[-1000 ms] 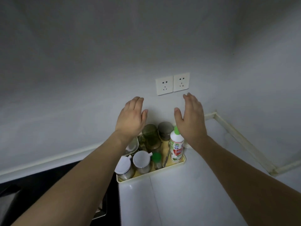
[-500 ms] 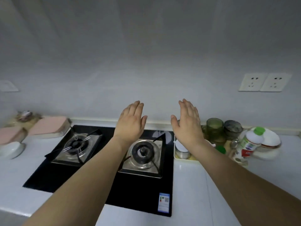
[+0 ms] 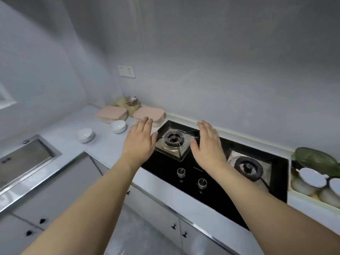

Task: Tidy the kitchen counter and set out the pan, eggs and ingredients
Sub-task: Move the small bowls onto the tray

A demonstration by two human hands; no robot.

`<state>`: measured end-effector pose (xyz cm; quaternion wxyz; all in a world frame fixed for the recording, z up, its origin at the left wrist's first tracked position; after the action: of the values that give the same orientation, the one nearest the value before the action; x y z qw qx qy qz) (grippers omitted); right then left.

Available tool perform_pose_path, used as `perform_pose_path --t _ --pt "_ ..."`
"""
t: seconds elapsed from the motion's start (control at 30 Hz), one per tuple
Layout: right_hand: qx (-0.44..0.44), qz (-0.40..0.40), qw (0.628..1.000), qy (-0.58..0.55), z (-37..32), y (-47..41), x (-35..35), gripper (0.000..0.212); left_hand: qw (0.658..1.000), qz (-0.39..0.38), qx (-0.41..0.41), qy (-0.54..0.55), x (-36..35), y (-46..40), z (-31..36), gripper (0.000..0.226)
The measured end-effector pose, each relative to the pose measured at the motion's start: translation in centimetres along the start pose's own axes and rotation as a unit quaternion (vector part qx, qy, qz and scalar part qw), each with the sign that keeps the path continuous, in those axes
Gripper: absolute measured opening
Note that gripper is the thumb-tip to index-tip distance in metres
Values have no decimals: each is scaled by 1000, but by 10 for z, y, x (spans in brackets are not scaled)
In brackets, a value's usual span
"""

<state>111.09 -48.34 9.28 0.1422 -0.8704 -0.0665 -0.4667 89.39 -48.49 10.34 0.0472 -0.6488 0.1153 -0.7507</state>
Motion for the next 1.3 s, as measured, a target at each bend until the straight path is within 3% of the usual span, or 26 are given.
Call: perform_pose_path --t 0.3,0.6,1.0,1.3 --pt "95 -80 992 -19 -133 -15 -82 58 992 21 124 3 38 83 -147 65" --pt "144 -132 981 -21 -204 -47 -138 58 980 22 199 6 48 117 -233 59" --pt "117 -162 979 -39 -234 -177 -220 59 981 -22 195 2 29 23 -336 51" --pt "105 -153 982 -41 -259 -278 -261 54 976 -58 208 2 16 -63 -418 57"
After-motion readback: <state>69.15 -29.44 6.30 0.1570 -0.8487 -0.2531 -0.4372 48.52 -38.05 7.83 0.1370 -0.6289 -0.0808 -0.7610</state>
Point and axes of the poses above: each hand's wrist, its own y-axis away from the middle knuckle, its own x-axis out of the back of the hand, z = x × y, the point moved 1 cm from there along -y, towards the middle knuckle, and after that the axes turned 10 degrees about -z, right-handed, at the moved point
